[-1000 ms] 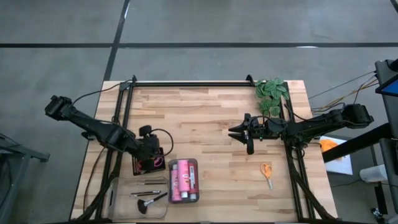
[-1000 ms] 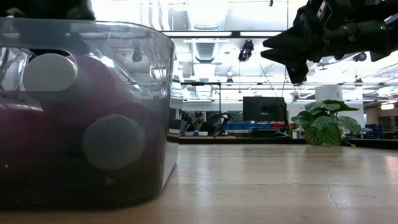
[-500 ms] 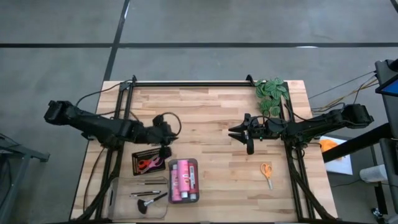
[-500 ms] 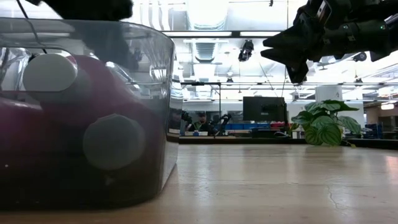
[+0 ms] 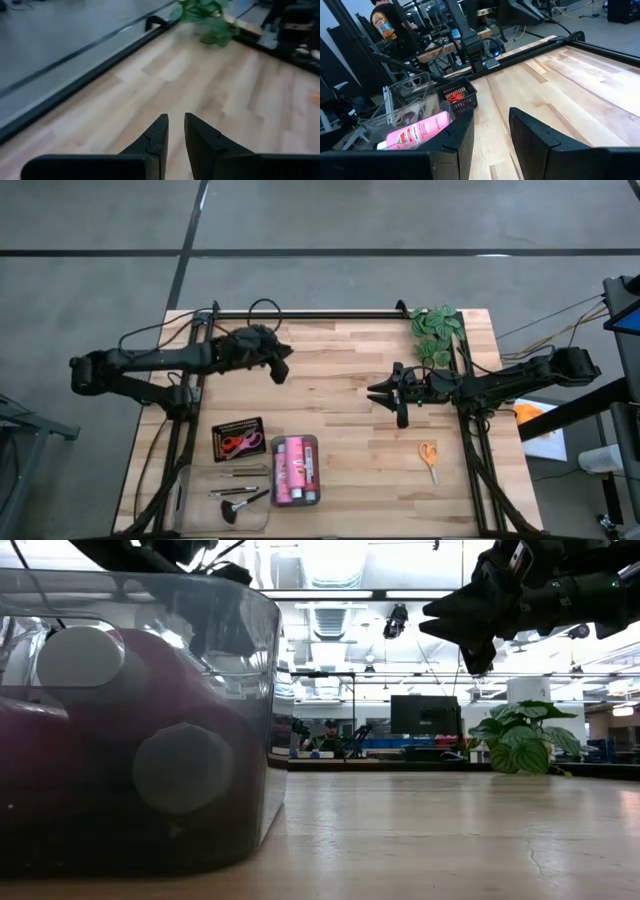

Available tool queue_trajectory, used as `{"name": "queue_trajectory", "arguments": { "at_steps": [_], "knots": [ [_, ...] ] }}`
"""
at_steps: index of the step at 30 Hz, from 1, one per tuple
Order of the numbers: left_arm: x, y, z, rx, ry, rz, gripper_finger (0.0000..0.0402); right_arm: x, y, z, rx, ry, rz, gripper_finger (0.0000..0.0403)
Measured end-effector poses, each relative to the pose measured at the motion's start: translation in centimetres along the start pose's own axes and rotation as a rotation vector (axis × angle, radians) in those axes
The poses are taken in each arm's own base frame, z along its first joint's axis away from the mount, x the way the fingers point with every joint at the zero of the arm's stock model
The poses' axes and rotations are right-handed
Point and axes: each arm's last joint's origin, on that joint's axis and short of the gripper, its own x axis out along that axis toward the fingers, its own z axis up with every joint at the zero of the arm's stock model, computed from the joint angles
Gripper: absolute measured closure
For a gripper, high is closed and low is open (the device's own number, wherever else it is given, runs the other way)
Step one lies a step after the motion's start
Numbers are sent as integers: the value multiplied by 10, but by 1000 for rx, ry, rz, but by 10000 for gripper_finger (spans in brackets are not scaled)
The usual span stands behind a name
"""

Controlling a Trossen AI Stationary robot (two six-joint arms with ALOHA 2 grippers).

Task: Pick & Place Paint Supplies
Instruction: Put the yellow scissors into the black bin

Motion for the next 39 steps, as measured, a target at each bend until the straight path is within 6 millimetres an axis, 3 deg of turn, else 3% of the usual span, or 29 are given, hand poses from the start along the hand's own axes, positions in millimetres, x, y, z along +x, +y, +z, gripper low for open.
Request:
{"name": "queue_trajectory", "arguments": {
  "at_steps": [8, 39],
  "knots": [
    [-8, 3, 5, 98, 4, -174, 336, 0, 0, 0, 0, 0, 0, 282],
    [-8, 3, 4, 85, 14, -170, 336, 0, 0, 0, 0, 0, 0, 282]
  ]
}}
